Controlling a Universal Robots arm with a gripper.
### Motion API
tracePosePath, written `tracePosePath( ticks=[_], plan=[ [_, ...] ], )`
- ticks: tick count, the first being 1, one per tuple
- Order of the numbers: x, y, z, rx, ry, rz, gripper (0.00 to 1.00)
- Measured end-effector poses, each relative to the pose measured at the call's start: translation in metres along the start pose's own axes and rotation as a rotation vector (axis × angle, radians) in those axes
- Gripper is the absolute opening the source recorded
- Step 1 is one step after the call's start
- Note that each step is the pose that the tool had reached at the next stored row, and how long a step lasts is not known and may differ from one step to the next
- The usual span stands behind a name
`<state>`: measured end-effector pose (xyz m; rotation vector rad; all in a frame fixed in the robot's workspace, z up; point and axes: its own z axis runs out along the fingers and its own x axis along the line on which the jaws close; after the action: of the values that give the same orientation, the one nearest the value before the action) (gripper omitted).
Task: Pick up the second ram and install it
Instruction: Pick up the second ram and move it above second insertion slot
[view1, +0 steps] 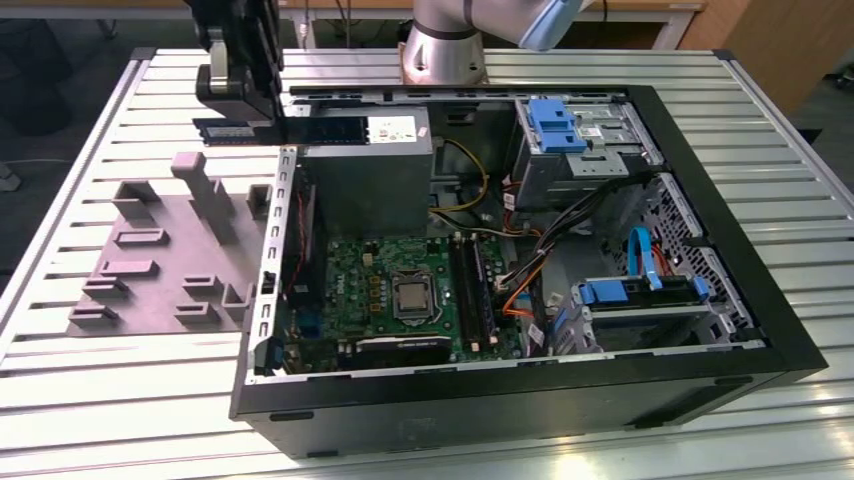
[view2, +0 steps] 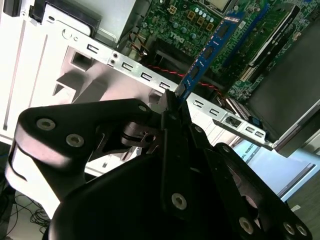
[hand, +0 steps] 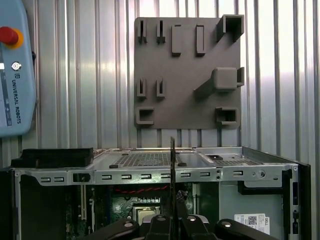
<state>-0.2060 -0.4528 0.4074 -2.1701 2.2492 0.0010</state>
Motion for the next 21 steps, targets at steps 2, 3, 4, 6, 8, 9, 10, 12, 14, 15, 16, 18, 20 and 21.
tracePosePath(
  ticks=[2, 3, 4, 6, 8, 9, 10, 12, 14, 15, 16, 18, 20, 21],
  plan=[
    [-0.0001, -0.0014, 0.0000, -0.0001, 0.0000, 0.000, 0.14],
    [-0.0001, -0.0022, 0.0000, -0.0001, 0.0000, 0.000, 0.14],
    [-0.0001, -0.0031, 0.0001, 0.0000, -0.0001, 0.000, 0.14],
    [-0.0002, -0.0056, 0.0001, 0.0000, 0.0000, 0.000, 0.14],
    [-0.0003, -0.0083, 0.0001, 0.0000, 0.0000, 0.000, 0.14],
    [-0.0003, -0.0097, 0.0001, 0.0000, -0.0001, 0.000, 0.14],
    [-0.0004, -0.0111, 0.0001, 0.0000, 0.0000, 0.000, 0.14],
    [-0.0005, -0.0138, 0.0001, 0.0000, 0.0000, 0.000, 0.14],
    [-0.0006, -0.0164, 0.0002, 0.0000, 0.0000, 0.000, 0.14],
    [-0.0006, -0.0177, 0.0002, 0.0000, 0.0000, 0.000, 0.14],
    [-0.0007, -0.0190, 0.0002, 0.0000, 0.0000, 0.000, 0.14],
    [-0.0008, -0.0216, 0.0003, 0.0000, 0.0000, 0.000, 0.14],
    [-0.0009, -0.0244, 0.0003, -0.0001, 0.0000, 0.000, 0.14],
    [-0.0009, -0.0259, 0.0003, 0.0000, 0.0000, 0.000, 0.14]
  ],
)
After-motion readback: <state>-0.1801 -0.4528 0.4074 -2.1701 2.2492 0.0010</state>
